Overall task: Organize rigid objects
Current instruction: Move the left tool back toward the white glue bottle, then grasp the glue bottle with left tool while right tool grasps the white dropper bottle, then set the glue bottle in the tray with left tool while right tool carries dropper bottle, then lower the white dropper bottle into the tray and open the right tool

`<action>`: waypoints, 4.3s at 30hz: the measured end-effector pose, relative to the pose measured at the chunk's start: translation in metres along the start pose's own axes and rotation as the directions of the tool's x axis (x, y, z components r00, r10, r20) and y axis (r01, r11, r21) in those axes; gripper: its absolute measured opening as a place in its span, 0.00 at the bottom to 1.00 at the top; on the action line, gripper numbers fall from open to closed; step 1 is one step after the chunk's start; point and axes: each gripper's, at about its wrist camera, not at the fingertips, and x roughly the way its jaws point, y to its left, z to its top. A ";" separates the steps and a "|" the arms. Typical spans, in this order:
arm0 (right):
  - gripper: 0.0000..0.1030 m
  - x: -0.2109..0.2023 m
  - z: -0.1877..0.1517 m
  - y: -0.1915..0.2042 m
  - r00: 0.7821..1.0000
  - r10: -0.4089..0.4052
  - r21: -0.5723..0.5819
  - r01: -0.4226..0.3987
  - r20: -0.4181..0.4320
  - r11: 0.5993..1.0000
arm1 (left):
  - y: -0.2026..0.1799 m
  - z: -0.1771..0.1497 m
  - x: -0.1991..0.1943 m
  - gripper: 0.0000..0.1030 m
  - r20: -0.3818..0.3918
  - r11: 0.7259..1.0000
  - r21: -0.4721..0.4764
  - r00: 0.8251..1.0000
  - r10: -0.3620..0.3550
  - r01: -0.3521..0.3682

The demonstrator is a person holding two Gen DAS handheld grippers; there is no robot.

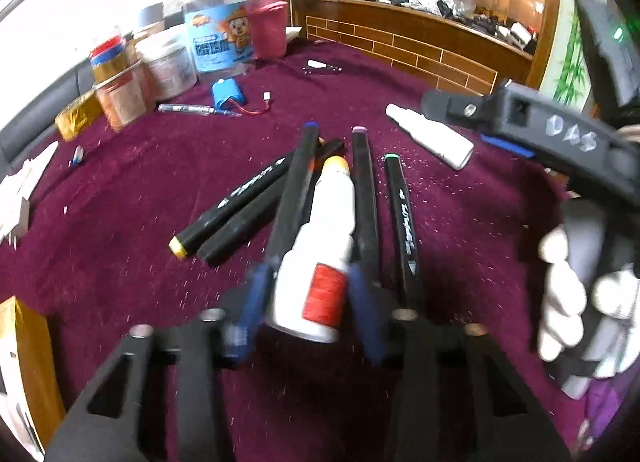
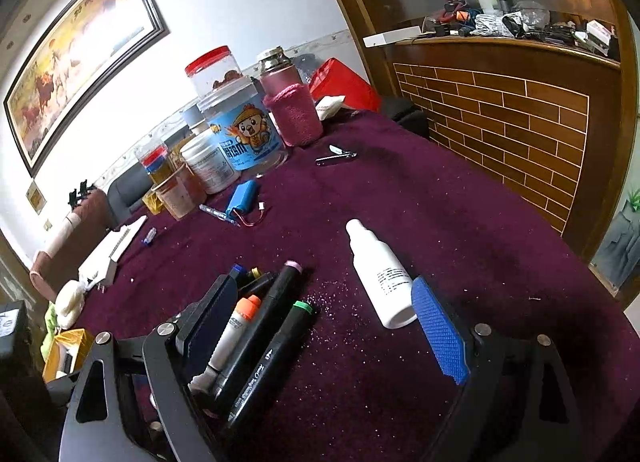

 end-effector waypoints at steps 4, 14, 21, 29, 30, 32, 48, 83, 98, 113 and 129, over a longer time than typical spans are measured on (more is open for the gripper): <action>0.83 0.004 -0.002 0.005 1.000 -0.009 -0.030 0.009 -0.017 0.999 | 0.014 -0.010 -0.018 0.34 -0.016 0.998 -0.054 0.999 -0.041 0.040; 0.83 0.011 -0.005 0.006 0.998 -0.022 -0.038 0.020 -0.055 0.999 | 0.052 -0.065 -0.063 0.40 -0.013 0.965 -0.242 0.995 -0.103 0.097; 0.83 0.008 -0.005 0.003 0.998 -0.045 -0.028 0.044 -0.041 0.999 | 0.050 -0.076 -0.047 0.47 -0.058 0.961 -0.270 0.995 -0.075 0.057; 0.83 0.012 -0.005 -0.003 0.996 -0.063 -0.001 0.063 -0.056 0.998 | 0.064 -0.087 -0.059 0.30 0.040 0.916 -0.384 0.993 -0.113 0.119; 0.83 0.011 -0.005 -0.004 0.997 -0.061 0.003 0.061 -0.055 0.998 | 0.068 -0.090 -0.065 0.30 0.061 0.903 -0.407 0.990 -0.124 0.138; 0.83 0.004 -0.002 -0.009 0.998 -0.046 0.034 0.047 -0.031 0.998 | 0.073 -0.097 -0.074 0.30 0.091 0.879 -0.444 0.985 -0.146 0.171; 0.82 0.020 0.039 -0.024 0.969 -0.200 -0.190 0.171 -0.146 0.967 | 0.086 -0.114 -0.107 0.31 0.178 0.842 -0.474 0.964 -0.196 0.259; 0.26 -0.022 -0.053 0.193 0.837 0.290 -0.192 -0.415 -0.464 0.889 | 0.254 -0.238 -0.193 0.31 0.021 0.648 -0.754 0.983 0.181 -0.103; 0.26 -0.004 -0.124 0.307 0.729 0.310 -0.226 -0.536 -0.611 0.814 | 0.314 -0.210 -0.157 0.42 -0.096 0.640 -0.755 0.990 0.106 -0.141; 0.26 0.057 -0.150 0.377 0.702 0.248 -0.226 -0.508 -0.668 0.831 | 0.291 -0.242 -0.222 0.64 0.126 0.589 -0.808 0.977 0.173 -0.001; 0.39 0.061 -0.171 0.394 0.594 0.296 -0.157 -0.591 -0.748 0.791 | 0.278 -0.256 -0.222 0.64 0.133 0.563 -0.826 0.980 0.151 0.025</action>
